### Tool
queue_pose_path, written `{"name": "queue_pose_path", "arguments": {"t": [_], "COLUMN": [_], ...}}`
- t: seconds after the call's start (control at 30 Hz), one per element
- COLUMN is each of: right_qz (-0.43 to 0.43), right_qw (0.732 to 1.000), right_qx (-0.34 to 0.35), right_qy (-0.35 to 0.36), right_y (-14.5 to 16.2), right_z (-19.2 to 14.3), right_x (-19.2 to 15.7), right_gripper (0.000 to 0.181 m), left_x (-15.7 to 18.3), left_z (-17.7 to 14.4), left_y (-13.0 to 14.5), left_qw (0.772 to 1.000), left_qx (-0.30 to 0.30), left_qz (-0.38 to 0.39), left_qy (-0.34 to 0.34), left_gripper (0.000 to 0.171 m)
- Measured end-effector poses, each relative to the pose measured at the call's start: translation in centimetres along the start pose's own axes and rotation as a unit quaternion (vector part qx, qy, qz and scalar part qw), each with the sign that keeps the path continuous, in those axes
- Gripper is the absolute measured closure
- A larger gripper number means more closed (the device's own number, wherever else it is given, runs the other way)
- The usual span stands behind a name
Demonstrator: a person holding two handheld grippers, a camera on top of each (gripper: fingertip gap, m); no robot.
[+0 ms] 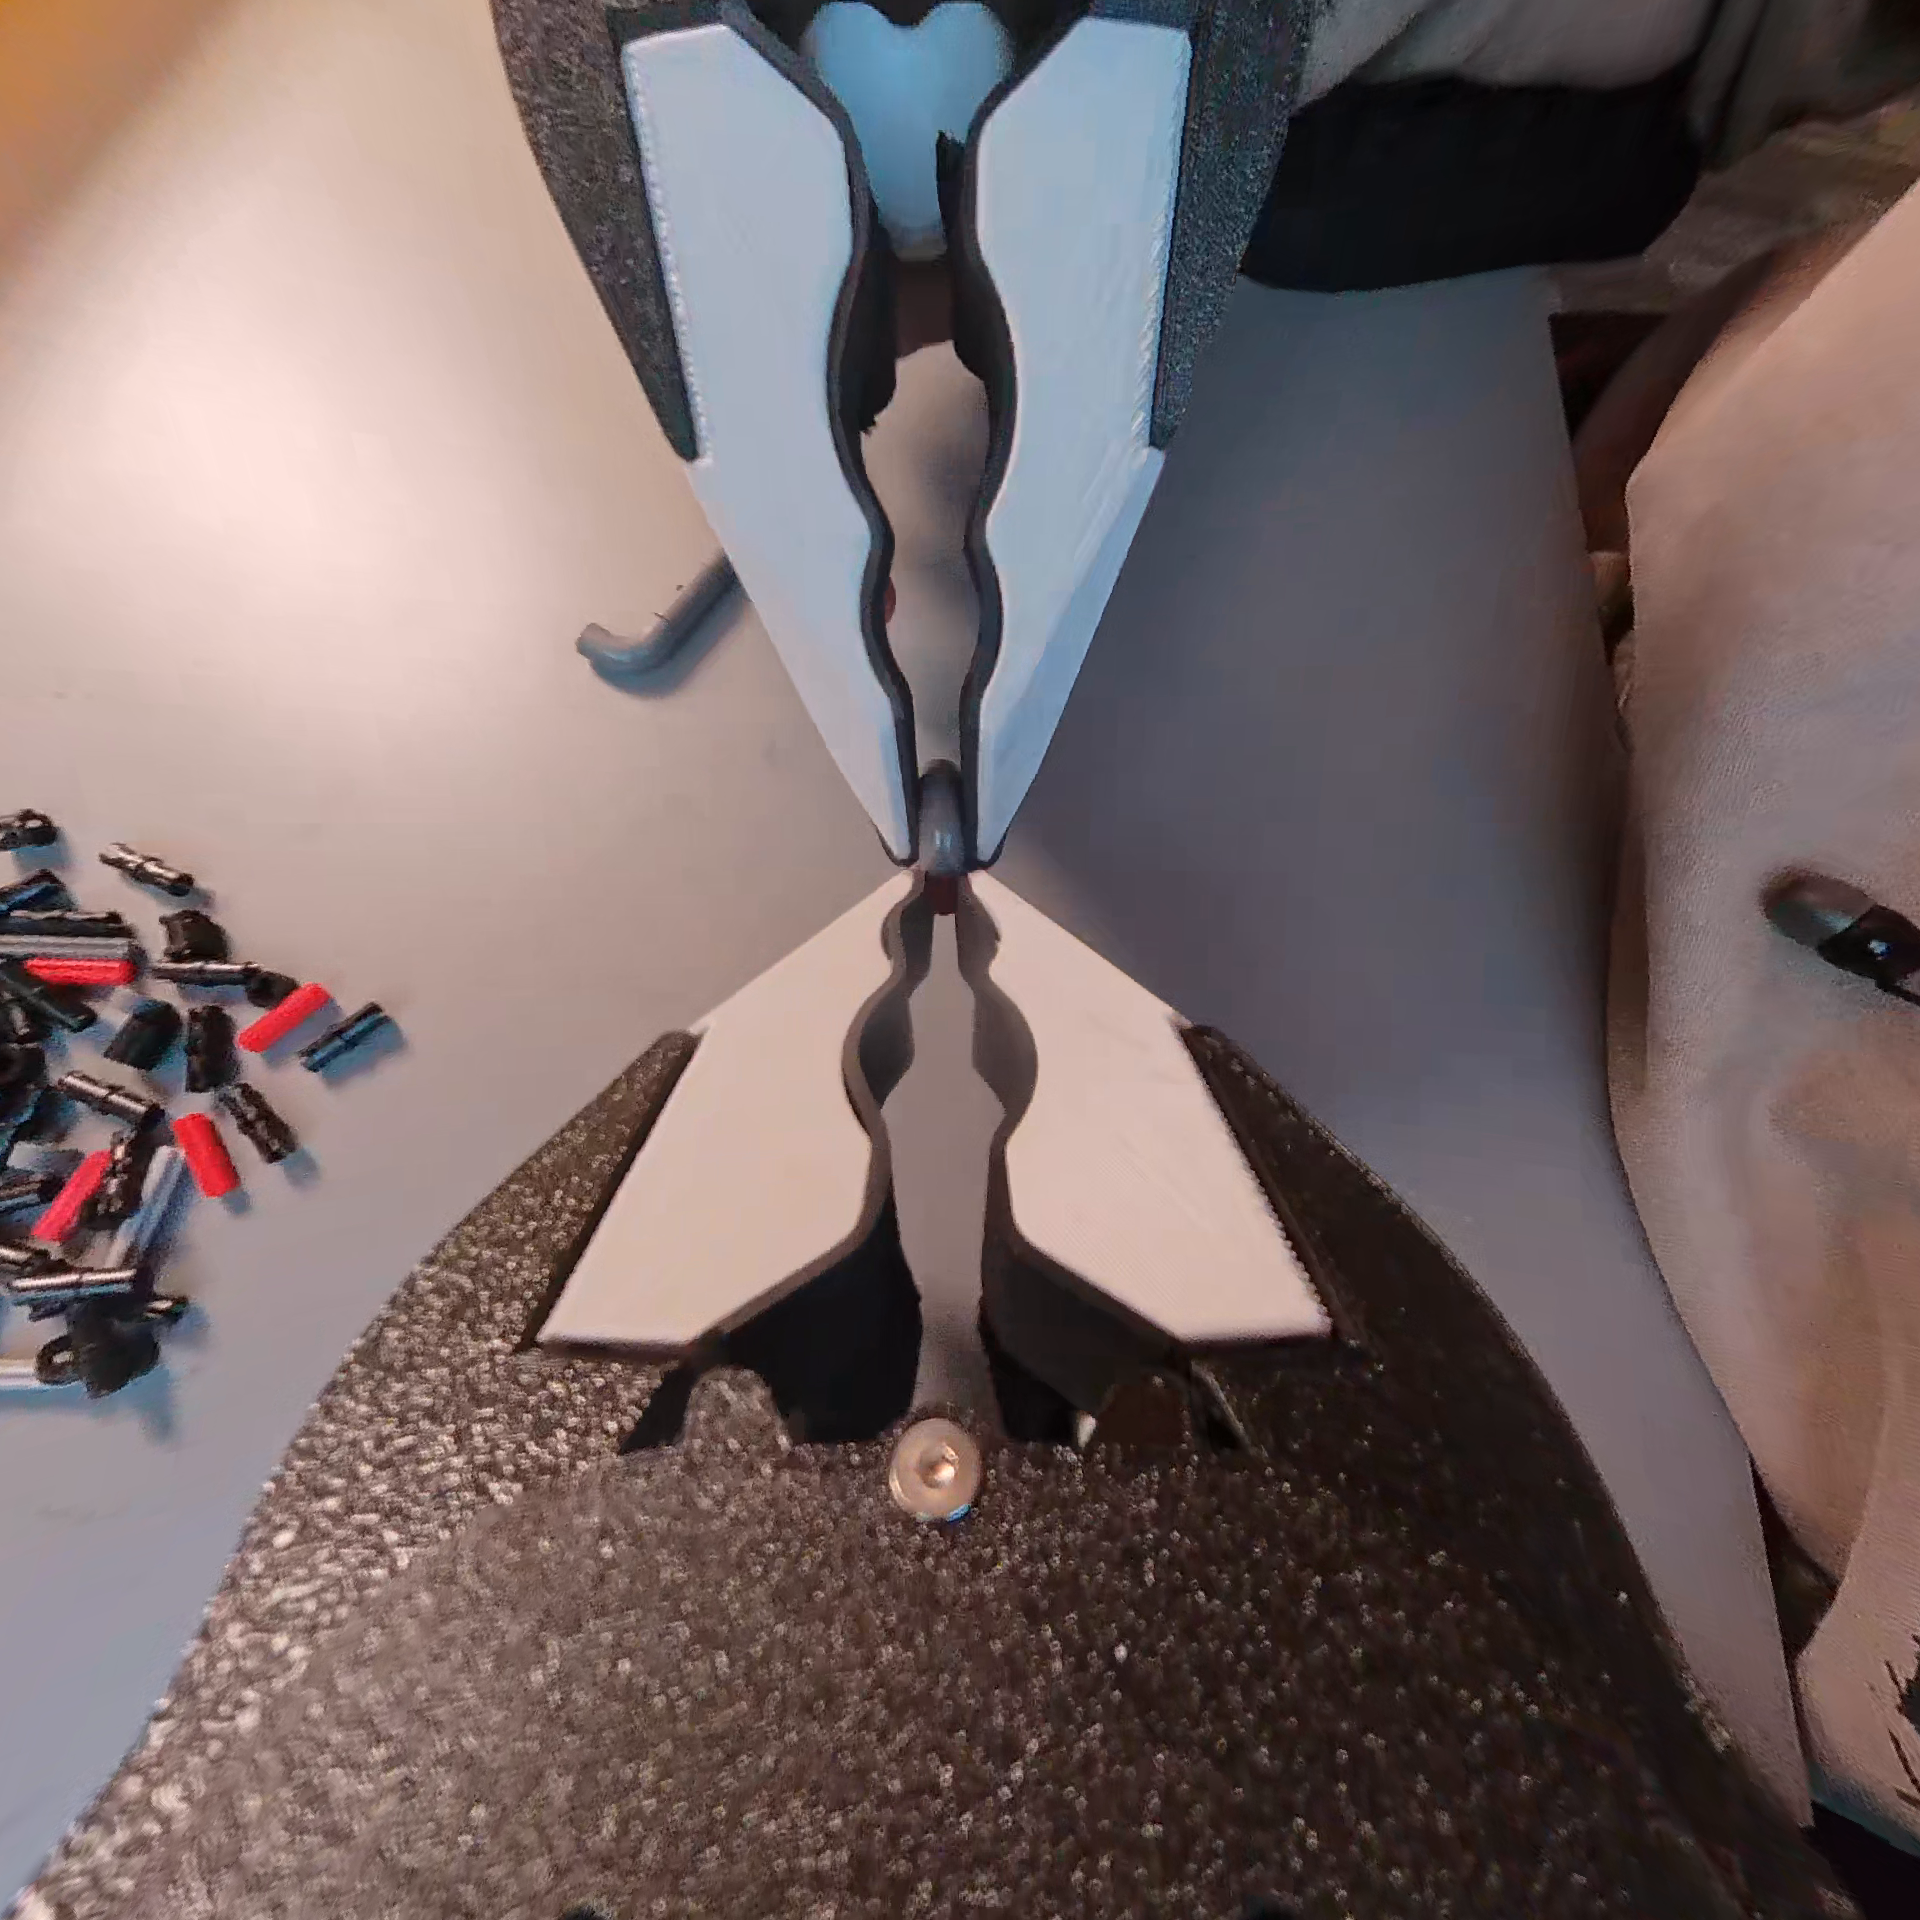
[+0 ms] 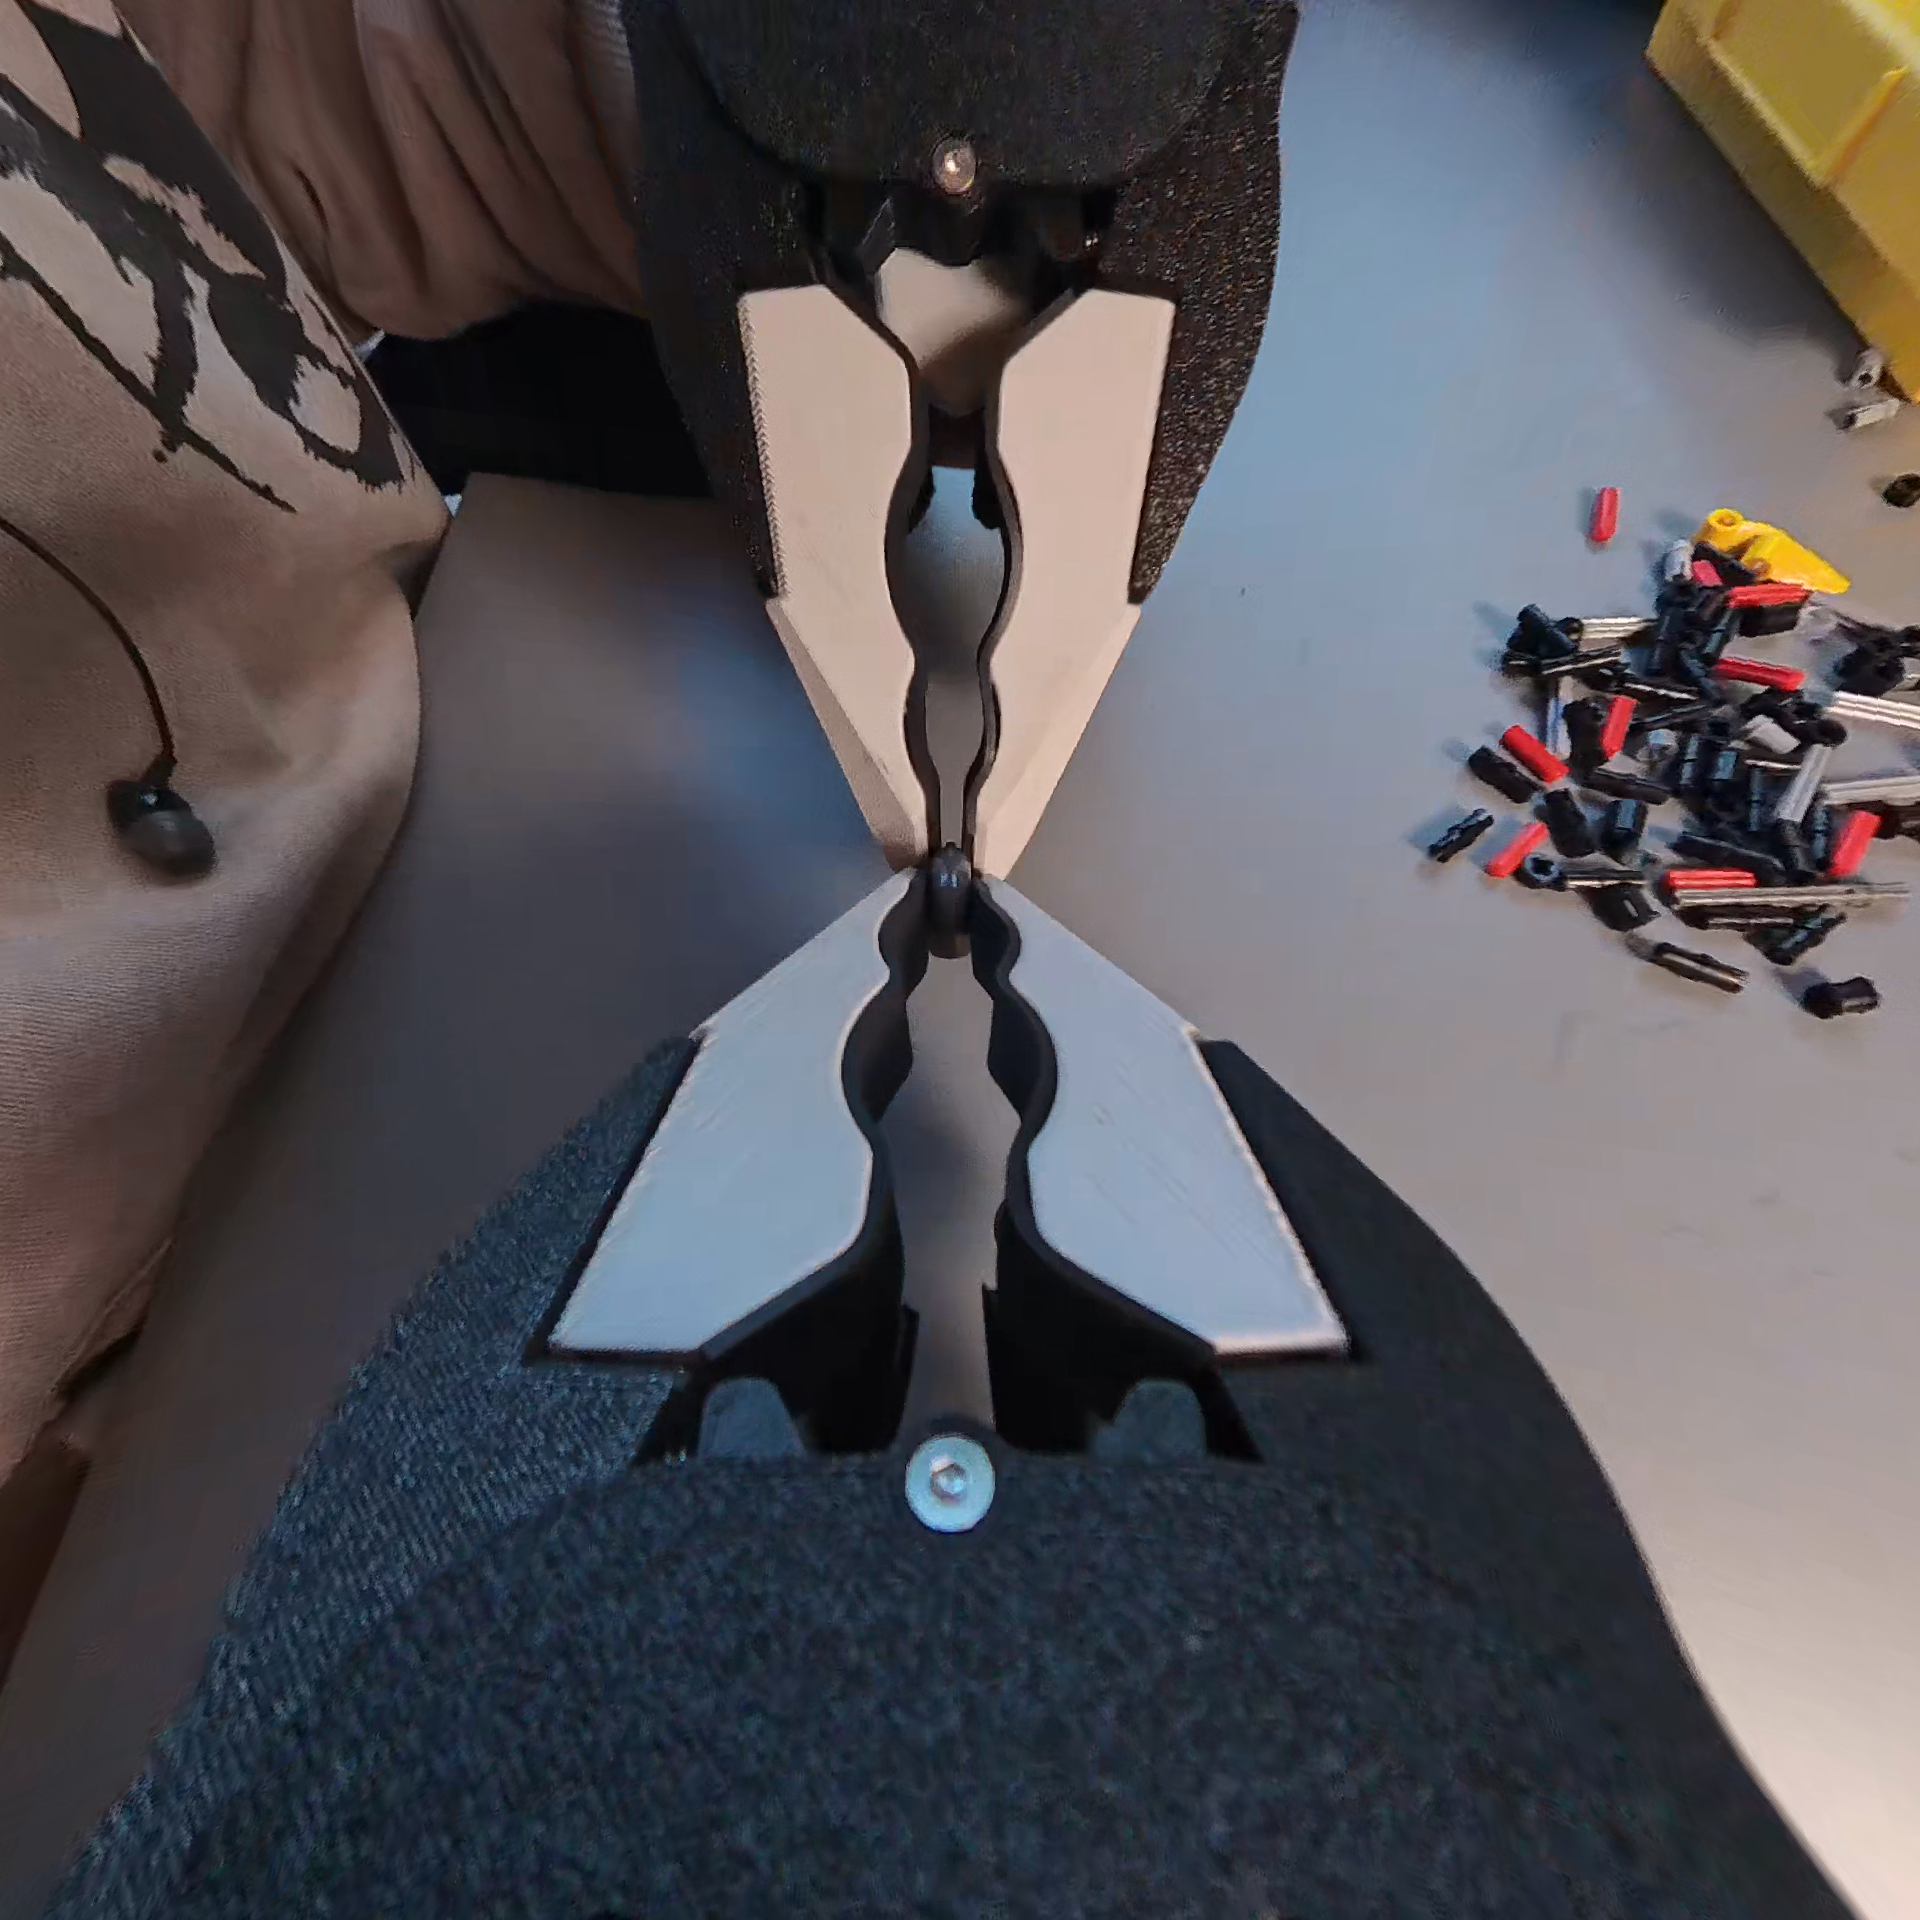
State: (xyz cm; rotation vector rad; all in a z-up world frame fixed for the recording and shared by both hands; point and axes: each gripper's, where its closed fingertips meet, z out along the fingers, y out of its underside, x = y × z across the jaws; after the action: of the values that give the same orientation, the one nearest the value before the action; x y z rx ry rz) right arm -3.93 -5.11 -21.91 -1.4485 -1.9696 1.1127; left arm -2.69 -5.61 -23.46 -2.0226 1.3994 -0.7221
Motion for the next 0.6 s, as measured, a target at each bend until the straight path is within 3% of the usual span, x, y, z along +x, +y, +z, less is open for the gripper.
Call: {"name": "queue_pose_path", "arguments": {"t": [0.13, 0.27, 0.4, 0.43, 0.47, 0.5, 0.53, 0.6], "right_qz": [-0.012, 0.157, 0.232, 0.243, 0.280, 0.296, 0.261, 0.189], "right_qw": [0.999, 0.975, 0.944, 0.942, 0.934, 0.922, 0.934, 0.952], "right_qx": [-0.028, 0.113, 0.177, 0.177, 0.211, 0.246, 0.243, 0.234], "right_qy": [-0.025, -0.112, -0.155, -0.149, -0.065, -0.037, -0.027, -0.049], "right_y": [1.3, -0.7, -2.2, -2.1, -1.8, -2.0, -2.3, -3.3], "right_z": [0.3, -2.4, -3.2, -3.1, -3.9, -6.1, -7.2, -6.5], "right_x": [-1.4, -1.2, -0.4, 0.0, 3.7, 6.0, 6.0, 3.3], "right_gripper": [0.177, 0.177, 0.177, 0.176, 0.177, 0.177, 0.177, 0.176], "left_x": [1.1, 0.6, -0.1, 1.0, 4.2, 5.5, 4.7, 1.8], "left_z": [1.3, 0.0, -1.1, -0.6, 0.3, 1.2, 1.5, 1.0], "left_y": [0.5, -2.5, -3.1, -2.9, -3.6, -3.6, -3.2, -2.3], "left_qw": [0.997, 0.981, 0.955, 0.958, 0.967, 0.963, 0.959, 0.985], "left_qx": [-0.025, 0.020, 0.015, 0.018, 0.055, 0.049, 0.027, 0.030], "left_qz": [0.068, 0.151, 0.224, 0.233, 0.231, 0.250, 0.259, 0.148], "left_qy": [-0.026, -0.124, -0.192, -0.164, -0.094, -0.088, -0.109, -0.083], "left_gripper": [0.169, 0.169, 0.169, 0.170, 0.171, 0.171, 0.171, 0.171]}}
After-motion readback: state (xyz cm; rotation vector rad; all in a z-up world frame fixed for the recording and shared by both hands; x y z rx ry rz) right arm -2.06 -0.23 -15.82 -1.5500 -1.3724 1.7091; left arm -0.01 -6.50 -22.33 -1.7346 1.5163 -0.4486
